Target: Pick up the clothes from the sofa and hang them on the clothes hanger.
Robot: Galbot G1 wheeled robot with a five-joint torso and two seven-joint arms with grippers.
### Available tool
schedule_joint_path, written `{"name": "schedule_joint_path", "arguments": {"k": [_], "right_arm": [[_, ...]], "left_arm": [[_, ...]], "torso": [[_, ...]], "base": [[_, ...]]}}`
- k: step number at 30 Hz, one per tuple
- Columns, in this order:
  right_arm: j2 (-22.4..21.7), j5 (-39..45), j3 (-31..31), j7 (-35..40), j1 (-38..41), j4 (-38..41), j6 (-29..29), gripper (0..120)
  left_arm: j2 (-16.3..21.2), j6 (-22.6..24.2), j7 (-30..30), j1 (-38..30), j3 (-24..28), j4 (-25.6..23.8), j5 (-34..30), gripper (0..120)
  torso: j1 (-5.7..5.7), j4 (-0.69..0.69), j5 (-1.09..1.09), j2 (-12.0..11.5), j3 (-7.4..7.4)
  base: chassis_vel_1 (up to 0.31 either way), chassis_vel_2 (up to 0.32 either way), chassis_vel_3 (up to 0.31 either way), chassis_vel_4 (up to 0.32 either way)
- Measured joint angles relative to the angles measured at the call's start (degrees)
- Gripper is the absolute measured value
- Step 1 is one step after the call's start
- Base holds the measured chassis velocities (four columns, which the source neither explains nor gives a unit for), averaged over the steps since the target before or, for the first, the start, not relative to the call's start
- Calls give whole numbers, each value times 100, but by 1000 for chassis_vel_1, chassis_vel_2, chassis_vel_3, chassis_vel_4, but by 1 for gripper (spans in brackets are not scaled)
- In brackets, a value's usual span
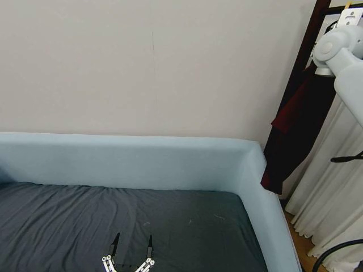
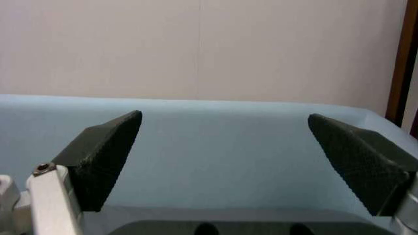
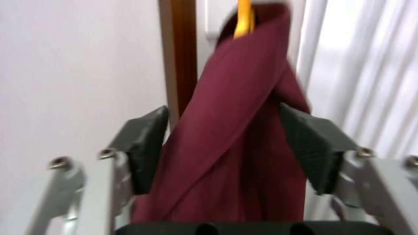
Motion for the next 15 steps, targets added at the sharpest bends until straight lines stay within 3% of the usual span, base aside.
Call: {"name": "schedule_joint_path", "arguments": {"k": [7,9,11,12,13,14,15], "right_arm": [[-928,-693,444,-1058,-935,1501,1280,97],[-1056,-734,571,-1197,-1112,1699,1438,98],[-1604,-1041,1241,-1665,-1971,2462,1974,100],[-2157,-1348,1778,-2047,-2879,3029,2384,100],[-2542,-1464,2154,-2286,-3582,3464,2619,100],[-2542,-1464,2154,-2286,-3582,3464,2619,100],[-2796,-1487,2476,-2398,-4113,3795,2772,100]], "left_arm": [[-63,11,-6,17,-14,-3,22,100],[-69,9,-6,21,-16,-3,25,100],[-83,5,-7,36,-26,-5,37,100],[-108,-4,-12,40,-42,-2,45,100],[-131,-10,-9,41,-49,8,45,100],[-131,-10,-9,41,-49,8,45,100],[-147,-13,-7,42,-55,10,42,100]], "torso": [[0,0,1,0,0],[0,2,-2,0,0],[0,6,-1,0,0],[-2,-6,3,1,-1],[-1,-8,7,0,-1],[-1,-8,7,0,-1],[-1,-10,6,1,-1]], "base": [[0,0,0,0],[0,0,0,0],[0,0,0,0],[0,0,0,0],[0,0,0,0],[0,0,0,0],[0,0,0,0]]}}
